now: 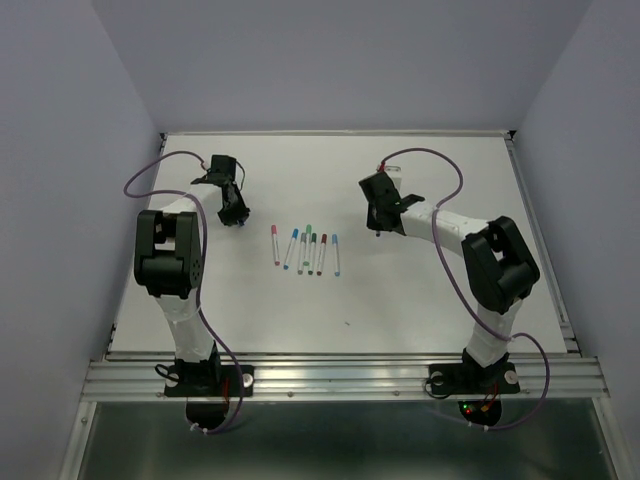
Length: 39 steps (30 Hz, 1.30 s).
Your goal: Open the pen caps
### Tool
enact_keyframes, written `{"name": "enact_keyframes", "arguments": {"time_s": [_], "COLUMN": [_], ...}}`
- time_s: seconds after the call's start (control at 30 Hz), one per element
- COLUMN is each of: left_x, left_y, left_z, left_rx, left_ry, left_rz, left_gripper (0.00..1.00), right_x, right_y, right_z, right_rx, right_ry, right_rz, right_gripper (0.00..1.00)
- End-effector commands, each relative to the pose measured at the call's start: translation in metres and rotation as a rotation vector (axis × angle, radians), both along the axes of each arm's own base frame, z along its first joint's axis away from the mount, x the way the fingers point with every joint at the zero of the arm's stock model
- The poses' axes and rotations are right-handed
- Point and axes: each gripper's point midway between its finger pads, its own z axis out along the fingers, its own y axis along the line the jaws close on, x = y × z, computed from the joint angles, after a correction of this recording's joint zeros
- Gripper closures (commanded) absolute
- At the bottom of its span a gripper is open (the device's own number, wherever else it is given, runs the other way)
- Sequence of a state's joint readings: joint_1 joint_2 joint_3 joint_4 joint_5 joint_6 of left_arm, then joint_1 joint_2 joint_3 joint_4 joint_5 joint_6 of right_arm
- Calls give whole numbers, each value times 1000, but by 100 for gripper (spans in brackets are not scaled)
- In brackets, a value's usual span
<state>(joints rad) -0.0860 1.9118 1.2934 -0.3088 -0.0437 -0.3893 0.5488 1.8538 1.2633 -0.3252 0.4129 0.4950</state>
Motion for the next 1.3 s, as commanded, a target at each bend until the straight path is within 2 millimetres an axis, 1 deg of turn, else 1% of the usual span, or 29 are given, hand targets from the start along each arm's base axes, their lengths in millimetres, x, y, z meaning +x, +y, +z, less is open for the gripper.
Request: {"name": "enact_keyframes", "arguments": {"time_s": [0.0,0.07,0.27,0.3,0.37,0.43,0.47,0.5,0.53,0.57,0.6,0.63,0.67,0.7,0.73,0.77,0.8,0.83,0.87,0.9,0.93,1.1,1.13,1.27], "left_x": [7,7,7,7,7,9,9,10,11,10,10,13,12,9,10,9,7,7,6,5,5,6,7,7], "left_y": [3,2,1,1,-1,-4,-6,-7,-11,-13,-14,-20,-22,-26,-31,-32,-34,-35,-34,-35,-35,-35,-36,-38], "left_z": [12,11,10,12,17,22,29,33,38,47,52,61,67,78,85,98,101,107,114,116,121,124,124,120], "left_rx": [37,39,43,42,37,27,19,13,0,-9,-17,-40,-50,-74,-92,-102,-105,-112,-114,-117,-116,-123,-126,-131], "left_ry": [-25,-22,-18,-22,-34,-50,-68,-78,-95,-122,-138,-172,-192,-222,-245,-279,-288,-303,-321,-326,-339,-350,-349,-340], "left_rz": [4,3,1,1,-3,-11,-18,-23,-32,-40,-46,-65,-73,-88,-106,-113,-119,-125,-125,-125,-127,-125,-131,-133], "left_gripper": [62,59,54,50,47,41,39,35,33,29,26,23,21,18,17,16,13,13,12,11,11,11,11,11], "right_x": [14,14,13,14,15,19,22,25,26,29,31,33,33,37,38,41,42,44,43,44,44,44,45,47], "right_y": [-3,-4,-6,-9,-13,-16,-15,-19,-18,-16,-19,-18,-18,-22,-22,-27,-27,-31,-31,-37,-37,-39,-43,-41], "right_z": [15,12,5,5,1,0,-1,-1,-2,-4,-5,-6,-9,-13,-16,-18,-22,-24,-26,-29,-30,-30,-30,-26], "right_rx": [1,-3,-14,-24,-45,-71,-74,-74,-72,-68,-68,-69,-72,-80,-84,-87,-95,-99,-99,-100,-97,-111,-112,-108], "right_ry": [-49,-45,-36,-42,-42,-51,-52,-52,-51,-48,-48,-47,-41,-34,-33,-30,-24,-21,-16,-10,-5,-8,-8,-12], "right_rz": [-47,-50,-65,-77,-94,-105,-106,-117,-117,-116,-125,-125,-123,-132,-134,-147,-147,-156,-157,-169,-167,-170,-175,-167], "right_gripper": [85,85,84,83,82,82,82,82,81,81,81,81,81,80,80,78,78,78,77,75,71,65,63,61]}}
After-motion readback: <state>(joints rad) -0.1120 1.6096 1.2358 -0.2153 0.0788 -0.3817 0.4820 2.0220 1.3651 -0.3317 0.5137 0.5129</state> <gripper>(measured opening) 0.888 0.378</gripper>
